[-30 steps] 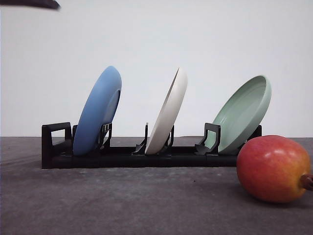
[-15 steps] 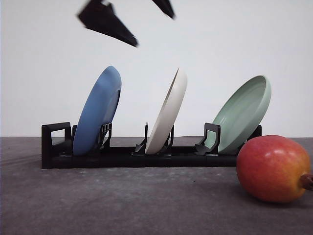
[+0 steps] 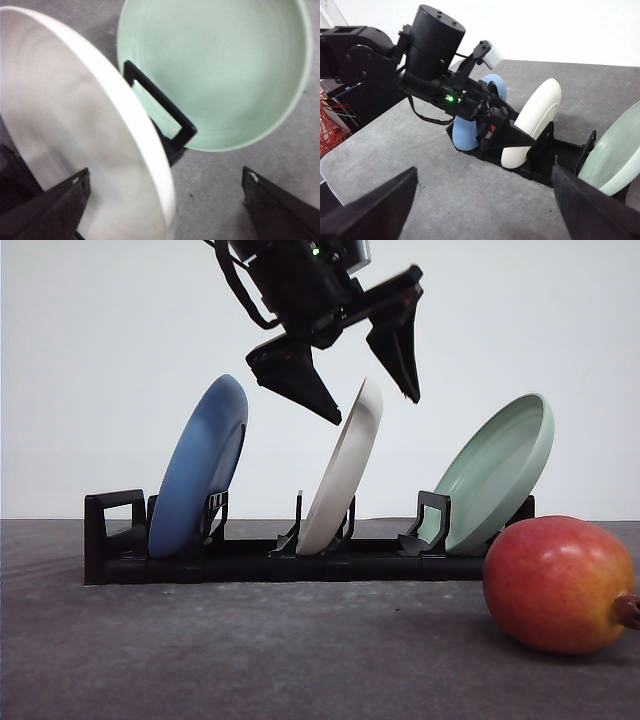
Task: Place pomegranate in white plate
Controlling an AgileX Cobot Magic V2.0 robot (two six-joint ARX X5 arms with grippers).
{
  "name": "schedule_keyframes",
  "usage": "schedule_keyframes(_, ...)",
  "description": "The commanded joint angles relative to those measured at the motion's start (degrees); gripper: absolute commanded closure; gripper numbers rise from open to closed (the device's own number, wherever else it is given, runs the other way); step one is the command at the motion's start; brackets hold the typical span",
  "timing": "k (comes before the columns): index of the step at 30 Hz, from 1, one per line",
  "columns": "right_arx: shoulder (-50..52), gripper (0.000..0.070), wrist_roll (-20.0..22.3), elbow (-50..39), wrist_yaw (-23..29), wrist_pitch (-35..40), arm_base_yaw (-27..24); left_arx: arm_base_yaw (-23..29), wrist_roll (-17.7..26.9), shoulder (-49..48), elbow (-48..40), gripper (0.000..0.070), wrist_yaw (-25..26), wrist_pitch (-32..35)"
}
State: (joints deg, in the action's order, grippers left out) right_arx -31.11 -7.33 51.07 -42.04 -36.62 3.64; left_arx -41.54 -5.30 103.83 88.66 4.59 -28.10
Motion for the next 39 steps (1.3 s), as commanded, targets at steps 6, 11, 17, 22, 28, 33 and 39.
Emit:
schedule_keyframes(6,-0.2,0.0157,-0.2,1.0,0.0,0.5,0.0,-0.6,0.4,2.8,1.5,0.0126,-0.3,0.9)
schedule_keyframes(11,-0.2,0.0157,-0.2,1.0,0.0,0.5,0.0,-1.1,-0.3,3.0,1.5,0.0498,-0.3,0.5)
schedule_keyframes(17,-0.2,0.0157,-0.2,1.0,0.0,0.3,0.0,-1.4,-0.3,3.0,1.5,0.07,-0.3,0.5)
schedule_keyframes(22,-0.2,0.0157,-0.2,1.0,0.0,0.1,0.0,-1.8,-0.4,2.8,1.7,0.07,-0.3,0.5)
schedule_keyframes(28,-0.2,0.0157,-0.1,1.0,0.0,0.1,0.0,-2.5,-0.5,0.2,1.7,0.07,-0.3,0.3)
schedule_keyframes(33,-0.2,0.0157,-0.1,1.0,0.0,0.1,0.0,-3.7,-0.5,-4.1,1.7,0.07,-0.3,0.5)
schedule_keyframes(39,-0.2,0.0157,0.1,1.0,0.1,0.1,0.0,-6.4,-0.8,-10.7,1.7,0.07,-0.3,-0.7)
